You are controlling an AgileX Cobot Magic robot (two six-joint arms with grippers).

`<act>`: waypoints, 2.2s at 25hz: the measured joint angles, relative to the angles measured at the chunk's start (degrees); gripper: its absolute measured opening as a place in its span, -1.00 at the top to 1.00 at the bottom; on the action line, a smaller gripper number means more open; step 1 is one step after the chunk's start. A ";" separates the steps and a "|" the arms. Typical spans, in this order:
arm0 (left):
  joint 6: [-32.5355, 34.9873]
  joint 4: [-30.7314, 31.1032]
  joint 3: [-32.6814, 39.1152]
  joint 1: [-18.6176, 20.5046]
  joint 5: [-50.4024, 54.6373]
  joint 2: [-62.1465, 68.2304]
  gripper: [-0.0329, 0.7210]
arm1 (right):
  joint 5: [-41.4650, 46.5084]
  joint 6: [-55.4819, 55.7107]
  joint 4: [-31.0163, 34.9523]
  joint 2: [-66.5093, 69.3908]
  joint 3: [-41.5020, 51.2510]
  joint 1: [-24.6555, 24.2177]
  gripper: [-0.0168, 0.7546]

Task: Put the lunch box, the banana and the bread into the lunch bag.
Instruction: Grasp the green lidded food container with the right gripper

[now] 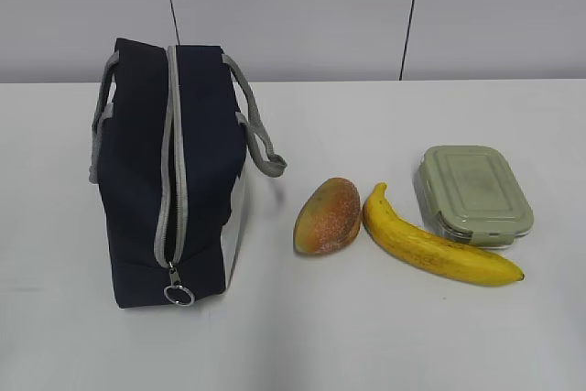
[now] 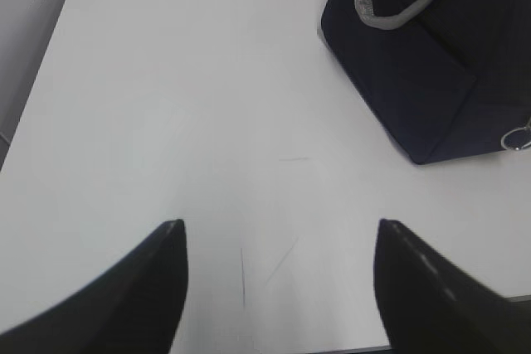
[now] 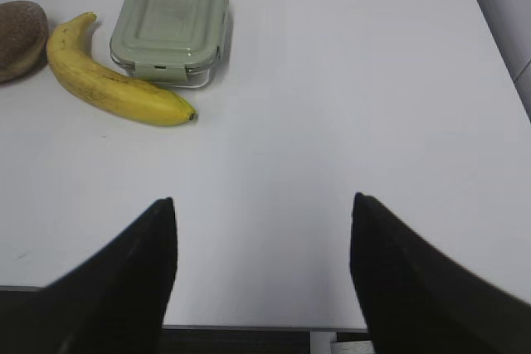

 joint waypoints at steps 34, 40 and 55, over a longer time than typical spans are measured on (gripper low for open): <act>0.00 0.00 0.00 0.00 0.00 0.00 -0.32 | -3.68 4.08 9.72 38.30 -8.50 0.00 -0.33; 0.00 0.00 0.00 0.00 0.00 0.00 -0.32 | -6.70 3.22 10.10 51.06 -14.26 0.00 -0.33; 0.00 0.00 0.00 0.00 0.00 0.00 -0.31 | -9.43 -10.28 21.56 76.68 -27.36 -7.38 -0.33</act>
